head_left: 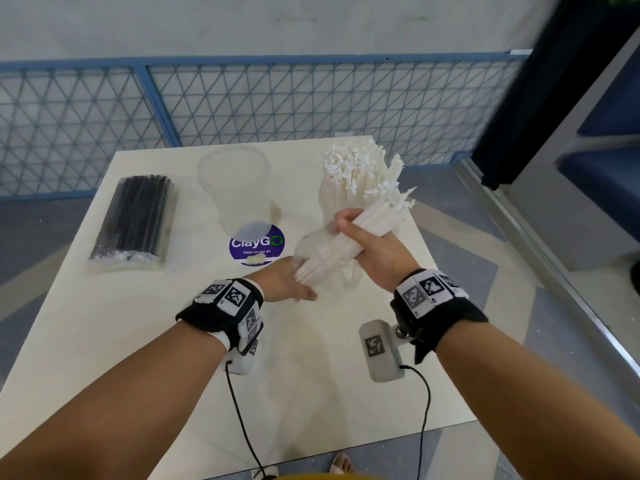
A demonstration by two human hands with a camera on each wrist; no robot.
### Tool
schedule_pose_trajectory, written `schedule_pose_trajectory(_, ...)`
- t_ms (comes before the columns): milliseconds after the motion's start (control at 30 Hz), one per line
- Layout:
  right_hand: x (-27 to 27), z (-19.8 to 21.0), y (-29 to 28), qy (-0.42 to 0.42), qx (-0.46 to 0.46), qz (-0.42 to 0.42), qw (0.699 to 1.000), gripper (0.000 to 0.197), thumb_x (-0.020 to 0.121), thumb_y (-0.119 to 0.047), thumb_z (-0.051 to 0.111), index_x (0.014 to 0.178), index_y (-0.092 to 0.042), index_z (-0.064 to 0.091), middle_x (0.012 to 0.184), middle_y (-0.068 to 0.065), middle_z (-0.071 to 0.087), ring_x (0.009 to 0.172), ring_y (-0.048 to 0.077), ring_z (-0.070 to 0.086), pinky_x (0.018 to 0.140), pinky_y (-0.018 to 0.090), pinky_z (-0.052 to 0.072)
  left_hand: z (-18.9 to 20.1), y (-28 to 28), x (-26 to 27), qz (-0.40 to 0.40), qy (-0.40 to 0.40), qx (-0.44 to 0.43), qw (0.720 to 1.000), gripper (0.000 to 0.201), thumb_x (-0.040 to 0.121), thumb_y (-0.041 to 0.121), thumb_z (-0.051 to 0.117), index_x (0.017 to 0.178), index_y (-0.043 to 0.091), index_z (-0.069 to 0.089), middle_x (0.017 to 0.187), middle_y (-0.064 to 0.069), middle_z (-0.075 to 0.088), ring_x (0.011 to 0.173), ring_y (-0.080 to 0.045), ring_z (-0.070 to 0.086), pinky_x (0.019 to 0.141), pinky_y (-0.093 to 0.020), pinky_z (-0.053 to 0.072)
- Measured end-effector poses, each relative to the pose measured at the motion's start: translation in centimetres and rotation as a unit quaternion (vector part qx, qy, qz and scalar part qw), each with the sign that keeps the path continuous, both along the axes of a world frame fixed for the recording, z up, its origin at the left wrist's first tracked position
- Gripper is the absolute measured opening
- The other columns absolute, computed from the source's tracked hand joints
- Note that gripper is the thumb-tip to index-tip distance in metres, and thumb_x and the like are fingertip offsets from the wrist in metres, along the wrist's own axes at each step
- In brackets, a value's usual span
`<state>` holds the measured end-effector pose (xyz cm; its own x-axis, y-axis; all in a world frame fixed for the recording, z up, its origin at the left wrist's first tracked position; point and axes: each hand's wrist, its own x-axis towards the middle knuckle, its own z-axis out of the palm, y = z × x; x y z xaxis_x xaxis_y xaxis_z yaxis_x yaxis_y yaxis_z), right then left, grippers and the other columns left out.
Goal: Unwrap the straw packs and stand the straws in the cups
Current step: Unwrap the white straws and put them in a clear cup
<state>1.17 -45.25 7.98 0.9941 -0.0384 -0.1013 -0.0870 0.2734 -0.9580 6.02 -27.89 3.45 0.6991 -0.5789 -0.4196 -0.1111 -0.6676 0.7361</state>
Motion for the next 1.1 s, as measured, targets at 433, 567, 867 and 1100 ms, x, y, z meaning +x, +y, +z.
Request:
schedule_pose_trajectory(433,1.1,4.2,-3.1,-0.073,-0.211,-0.121,0.967,0.015,0.092,-0.012,0.053,0.078,-0.009,0.052,0.058,-0.001,0.054,0.056,0.009,0.055,0.068,0.022,0.047,-3.2,1.4,0.2,-0.109,-0.030,0.299,0.947,0.086,0.068,0.033,0.078,0.134,0.009,0.028,0.124,-0.010,0.053,0.113,-0.026,0.054,0.090,-0.032,0.045)
schedule_pose_trajectory(567,2.0,6.4,-4.1,-0.106,-0.219,-0.161,0.956,0.012,0.093,-0.010,0.052,0.081,-0.008,0.051,0.060,0.001,0.051,0.048,0.004,0.052,0.056,0.013,0.045,-0.7,0.8,1.4,-0.073,-0.040,0.273,0.959,0.133,0.059,0.063,0.072,0.145,0.008,-0.012,0.154,-0.014,0.014,0.142,-0.027,0.020,0.114,-0.040,0.026)
schedule_pose_trajectory(867,5.0,8.4,-6.1,-0.187,0.040,-0.331,0.924,0.019,0.093,-0.009,0.051,0.074,-0.012,0.047,0.049,-0.006,0.052,0.052,0.016,0.048,0.066,0.036,0.045,3.8,-5.0,7.4,0.118,-0.095,-0.026,0.988,0.072,0.094,0.036,0.044,0.149,0.019,0.000,0.155,-0.006,0.015,0.136,-0.025,0.035,0.113,-0.041,0.028)
schedule_pose_trajectory(1100,5.6,7.1,-5.6,-0.185,-0.081,-0.332,0.921,0.017,0.091,-0.016,0.055,0.075,-0.019,0.051,0.058,-0.005,0.056,0.068,0.023,0.054,0.079,0.045,0.047,2.9,-7.1,7.9,0.111,-0.076,-0.016,0.991,0.059,0.096,0.031,0.037,0.148,0.015,0.012,0.151,-0.015,0.020,0.138,-0.030,0.029,0.113,-0.040,0.025)
